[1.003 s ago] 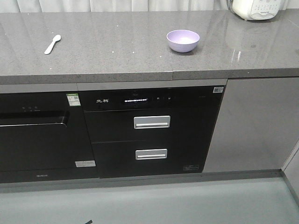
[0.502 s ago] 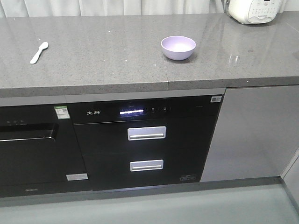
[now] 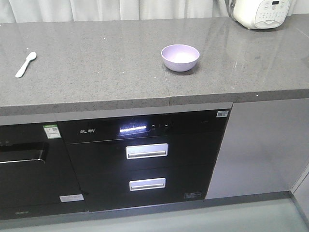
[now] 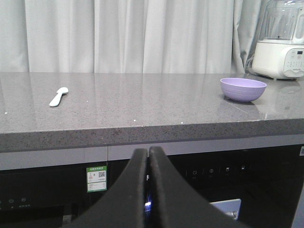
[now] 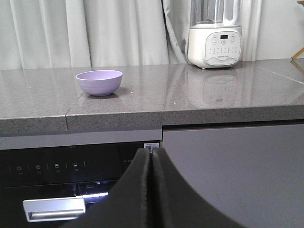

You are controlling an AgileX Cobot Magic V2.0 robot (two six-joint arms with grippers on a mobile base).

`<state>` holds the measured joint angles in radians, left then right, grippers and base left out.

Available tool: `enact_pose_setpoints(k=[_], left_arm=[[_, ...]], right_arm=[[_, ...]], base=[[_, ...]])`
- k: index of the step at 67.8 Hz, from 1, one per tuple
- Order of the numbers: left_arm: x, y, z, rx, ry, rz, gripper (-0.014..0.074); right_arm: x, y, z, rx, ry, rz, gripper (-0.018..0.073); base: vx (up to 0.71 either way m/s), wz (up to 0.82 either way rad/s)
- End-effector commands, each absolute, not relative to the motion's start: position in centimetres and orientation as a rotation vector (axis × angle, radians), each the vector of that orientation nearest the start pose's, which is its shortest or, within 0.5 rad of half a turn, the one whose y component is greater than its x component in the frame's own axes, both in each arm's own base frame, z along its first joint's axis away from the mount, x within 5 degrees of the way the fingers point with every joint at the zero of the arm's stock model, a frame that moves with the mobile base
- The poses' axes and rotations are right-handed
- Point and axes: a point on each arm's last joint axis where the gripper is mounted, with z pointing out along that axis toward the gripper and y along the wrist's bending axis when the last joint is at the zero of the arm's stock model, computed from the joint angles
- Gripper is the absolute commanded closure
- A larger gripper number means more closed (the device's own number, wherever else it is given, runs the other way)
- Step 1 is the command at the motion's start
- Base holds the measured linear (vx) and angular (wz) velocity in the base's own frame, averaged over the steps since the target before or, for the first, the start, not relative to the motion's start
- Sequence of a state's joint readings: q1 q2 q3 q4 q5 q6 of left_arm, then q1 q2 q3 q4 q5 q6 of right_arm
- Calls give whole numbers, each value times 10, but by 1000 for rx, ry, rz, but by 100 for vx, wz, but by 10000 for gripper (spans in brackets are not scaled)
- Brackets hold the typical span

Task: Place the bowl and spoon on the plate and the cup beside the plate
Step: 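Drive closer to the counter, stopping in front of the bowl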

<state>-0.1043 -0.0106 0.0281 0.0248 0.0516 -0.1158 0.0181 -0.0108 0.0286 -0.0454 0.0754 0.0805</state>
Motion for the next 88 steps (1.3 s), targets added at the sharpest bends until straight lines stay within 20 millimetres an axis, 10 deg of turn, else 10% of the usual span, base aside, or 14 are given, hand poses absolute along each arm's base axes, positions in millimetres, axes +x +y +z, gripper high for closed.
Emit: enact_pose_setpoints(k=[1, 88], left_arm=[[54, -5, 216, -4, 1443, -169, 603], [54, -5, 216, -4, 1443, -169, 603]], right_arm=[[56, 1, 204, 9, 1490, 31, 560], [56, 1, 204, 9, 1490, 31, 560]], base=[[13, -4], [13, 6]])
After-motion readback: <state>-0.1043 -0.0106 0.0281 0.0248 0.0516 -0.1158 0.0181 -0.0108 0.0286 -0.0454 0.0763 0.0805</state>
